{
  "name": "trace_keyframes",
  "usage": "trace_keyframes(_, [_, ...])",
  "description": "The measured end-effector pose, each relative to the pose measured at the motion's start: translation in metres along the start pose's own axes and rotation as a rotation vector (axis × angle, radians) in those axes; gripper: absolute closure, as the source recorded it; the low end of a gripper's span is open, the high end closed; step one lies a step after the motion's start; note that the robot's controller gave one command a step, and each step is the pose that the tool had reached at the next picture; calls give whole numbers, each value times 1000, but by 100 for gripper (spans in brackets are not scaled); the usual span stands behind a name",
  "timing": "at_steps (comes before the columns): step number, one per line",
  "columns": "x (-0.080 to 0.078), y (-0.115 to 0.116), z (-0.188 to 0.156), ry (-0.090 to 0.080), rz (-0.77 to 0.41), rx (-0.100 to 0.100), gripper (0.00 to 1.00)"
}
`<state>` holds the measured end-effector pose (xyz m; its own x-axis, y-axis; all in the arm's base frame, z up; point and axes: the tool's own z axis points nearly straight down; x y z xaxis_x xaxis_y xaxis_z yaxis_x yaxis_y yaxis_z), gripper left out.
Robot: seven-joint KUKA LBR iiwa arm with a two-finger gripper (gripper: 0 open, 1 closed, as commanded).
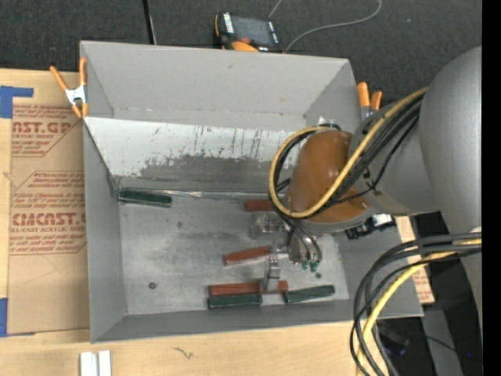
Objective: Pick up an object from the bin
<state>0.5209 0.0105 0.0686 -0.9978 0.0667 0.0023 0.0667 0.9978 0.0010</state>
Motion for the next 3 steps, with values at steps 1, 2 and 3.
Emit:
trace_keyframes(1, [0,0,0,-2,-1,0,0])
trace_keyframes(2, [0,1,0,-4,0,0,100])
trace_keyframes(3, [-2,2,-82,-11,0,-1,100])
